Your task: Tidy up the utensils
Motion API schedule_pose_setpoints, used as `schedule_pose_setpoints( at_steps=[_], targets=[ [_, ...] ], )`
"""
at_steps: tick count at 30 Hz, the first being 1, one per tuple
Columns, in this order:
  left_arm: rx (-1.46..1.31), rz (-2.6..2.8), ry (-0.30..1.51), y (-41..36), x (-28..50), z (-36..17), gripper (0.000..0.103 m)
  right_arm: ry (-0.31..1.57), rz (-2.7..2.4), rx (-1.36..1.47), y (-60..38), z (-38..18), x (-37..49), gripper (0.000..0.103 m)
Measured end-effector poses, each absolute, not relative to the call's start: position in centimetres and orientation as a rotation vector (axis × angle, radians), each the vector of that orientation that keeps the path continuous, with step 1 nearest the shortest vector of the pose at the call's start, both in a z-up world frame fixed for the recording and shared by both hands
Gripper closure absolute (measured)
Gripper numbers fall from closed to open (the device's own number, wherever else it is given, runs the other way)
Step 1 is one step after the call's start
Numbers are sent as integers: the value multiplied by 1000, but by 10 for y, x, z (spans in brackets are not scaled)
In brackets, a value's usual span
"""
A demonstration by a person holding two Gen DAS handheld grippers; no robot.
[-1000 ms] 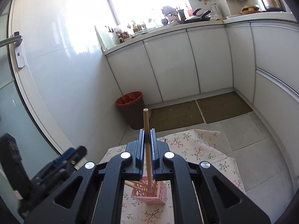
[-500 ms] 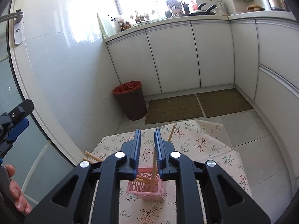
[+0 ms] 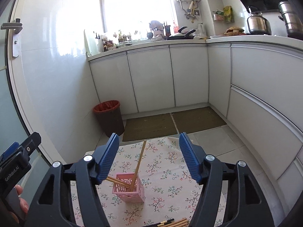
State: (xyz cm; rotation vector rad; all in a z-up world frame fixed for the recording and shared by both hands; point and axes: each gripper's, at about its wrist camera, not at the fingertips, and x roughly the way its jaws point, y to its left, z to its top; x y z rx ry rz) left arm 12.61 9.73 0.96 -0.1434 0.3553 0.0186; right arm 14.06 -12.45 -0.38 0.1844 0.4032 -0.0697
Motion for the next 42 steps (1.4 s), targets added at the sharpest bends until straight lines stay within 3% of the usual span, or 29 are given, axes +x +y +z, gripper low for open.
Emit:
schedule_pose_setpoints(
  at_steps=[11, 24, 30, 38, 40, 42],
  targets=[
    [-110, -21, 356, 84, 100, 15, 7, 406, -163, 194, -133, 2, 110, 11],
    [-13, -102, 446, 47, 100, -15, 7, 491, -210, 265, -170, -31, 77, 7],
    [100, -262, 619, 10, 120, -55, 7, 642, -237, 361, -213, -89, 60, 7],
    [314, -460, 940, -62, 159, -150, 7, 859, -319, 579, -277, -176, 39, 7],
    [354, -482, 1000, -75, 168, -172, 13, 882, -325, 610, -287, -187, 40, 7],
    [402, -501, 1068, -89, 180, -194, 33, 895, -335, 636, -294, -195, 39, 7]
  ],
)
